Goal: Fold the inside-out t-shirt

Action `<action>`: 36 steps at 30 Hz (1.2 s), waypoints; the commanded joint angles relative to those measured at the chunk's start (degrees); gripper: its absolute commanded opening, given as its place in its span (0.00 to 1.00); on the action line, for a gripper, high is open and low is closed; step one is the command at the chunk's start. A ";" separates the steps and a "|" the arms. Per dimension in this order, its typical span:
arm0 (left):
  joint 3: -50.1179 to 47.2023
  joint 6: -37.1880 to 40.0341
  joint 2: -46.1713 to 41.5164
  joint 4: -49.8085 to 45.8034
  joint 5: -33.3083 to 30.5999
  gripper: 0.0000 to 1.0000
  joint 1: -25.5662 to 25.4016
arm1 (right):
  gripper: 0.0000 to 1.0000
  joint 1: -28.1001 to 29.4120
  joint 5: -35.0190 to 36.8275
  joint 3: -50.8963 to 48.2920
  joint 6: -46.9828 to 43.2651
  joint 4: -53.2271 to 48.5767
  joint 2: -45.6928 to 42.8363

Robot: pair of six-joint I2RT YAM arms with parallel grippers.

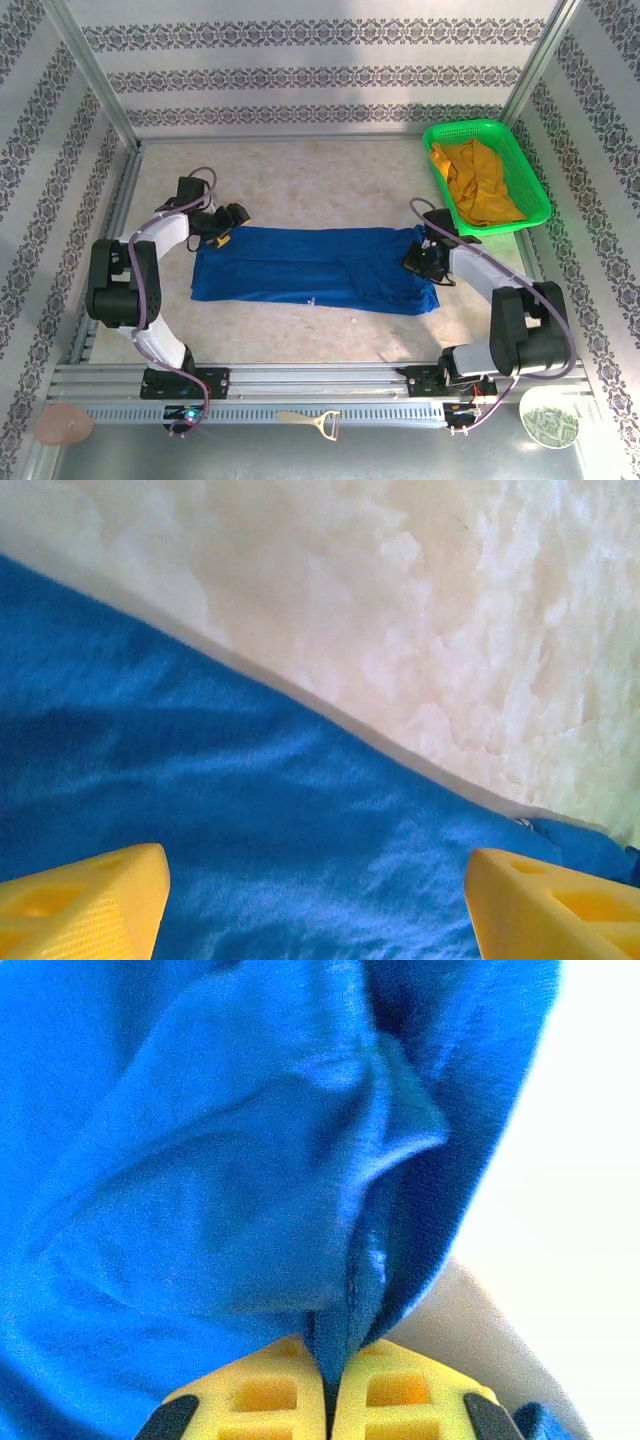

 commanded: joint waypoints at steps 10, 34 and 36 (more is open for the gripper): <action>-7.90 -1.71 -3.77 1.57 -4.07 0.78 -8.18 | 0.00 -5.32 -2.00 6.71 -2.82 -9.13 -4.72; 7.83 -16.17 13.32 11.72 -7.28 0.78 -37.39 | 0.00 -6.35 -3.20 11.85 -5.32 -14.04 -6.56; 8.99 -16.58 12.23 11.46 -7.47 0.78 -37.45 | 0.00 -6.73 -3.91 12.60 -5.44 -14.36 -6.65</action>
